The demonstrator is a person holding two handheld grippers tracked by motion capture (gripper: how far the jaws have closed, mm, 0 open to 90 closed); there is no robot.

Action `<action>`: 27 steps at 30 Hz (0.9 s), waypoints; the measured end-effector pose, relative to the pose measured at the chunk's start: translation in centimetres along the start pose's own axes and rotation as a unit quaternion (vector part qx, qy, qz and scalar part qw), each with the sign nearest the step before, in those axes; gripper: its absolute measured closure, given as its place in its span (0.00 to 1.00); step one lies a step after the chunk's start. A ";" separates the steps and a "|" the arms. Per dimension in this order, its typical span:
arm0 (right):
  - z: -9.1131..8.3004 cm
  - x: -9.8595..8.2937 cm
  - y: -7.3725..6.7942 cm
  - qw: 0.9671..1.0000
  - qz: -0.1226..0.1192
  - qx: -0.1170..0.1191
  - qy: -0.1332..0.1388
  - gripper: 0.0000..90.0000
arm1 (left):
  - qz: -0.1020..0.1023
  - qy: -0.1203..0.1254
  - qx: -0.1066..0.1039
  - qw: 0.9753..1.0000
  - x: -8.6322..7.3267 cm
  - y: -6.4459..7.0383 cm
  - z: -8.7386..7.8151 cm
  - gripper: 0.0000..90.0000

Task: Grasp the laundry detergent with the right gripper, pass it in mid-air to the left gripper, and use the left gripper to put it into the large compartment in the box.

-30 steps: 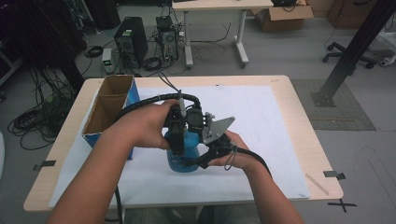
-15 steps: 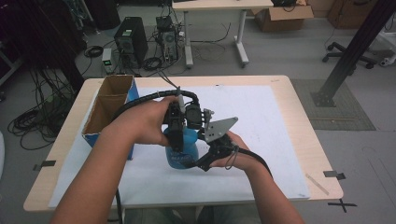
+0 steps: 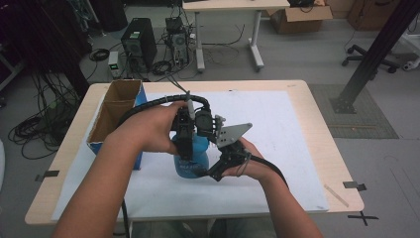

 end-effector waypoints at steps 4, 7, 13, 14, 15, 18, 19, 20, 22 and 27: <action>-0.3 -0.1 0.1 1.000 0.006 -0.010 -0.002 0.03 | 0.003 -0.003 0.002 1.000 0.0 0.0 -0.2 0.43; -1.3 -0.1 0.4 1.000 0.013 -0.023 -0.003 0.00 | -0.002 0.000 -0.001 1.000 -0.1 -0.2 -0.5 0.43; -4.4 0.1 0.4 0.999 0.009 -0.045 -0.023 0.00 | -0.035 -0.007 -0.001 0.999 -0.3 -1.0 -1.4 0.43; -5.7 0.1 0.4 0.998 0.005 -0.055 -0.035 0.00 | -0.057 -0.015 -0.007 0.998 -0.3 -1.4 -1.8 0.43; -5.7 0.1 0.4 0.998 0.005 -0.055 -0.035 0.00 | -0.057 -0.015 -0.007 0.998 -0.3 -1.4 -1.8 0.43; -8.2 -0.2 0.2 0.995 -0.001 -0.072 -0.063 0.00 | -0.105 -0.026 -0.019 0.994 -0.5 -2.2 -2.6 0.43; -8.2 -0.2 0.2 0.995 -0.001 -0.072 -0.063 0.00 | -0.105 -0.026 -0.019 0.994 -0.5 -2.2 -2.6 0.43; -9.2 -0.4 0.2 0.993 0.000 -0.082 -0.080 0.00 | -0.137 -0.026 -0.024 0.990 -0.6 -2.8 -3.1 0.43; -10.0 -0.6 0.2 0.991 0.000 -0.092 -0.098 0.00 | -0.167 -0.028 -0.025 0.985 -0.8 -3.5 -3.6 0.43; -11.2 -1.2 0.3 0.985 -0.001 -0.104 -0.140 0.00 | -0.235 -0.030 -0.027 0.971 -1.6 -5.0 -4.8 0.43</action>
Point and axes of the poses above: each handheld gripper's, and its own axes: z roughly forward along the jaws, x roughly out of its top, y roughly to its right, the point moved 3 cm from there along z, roughly forward along the jaws, and after that the axes turned 13 degrees about -z, right-handed, at the moved point
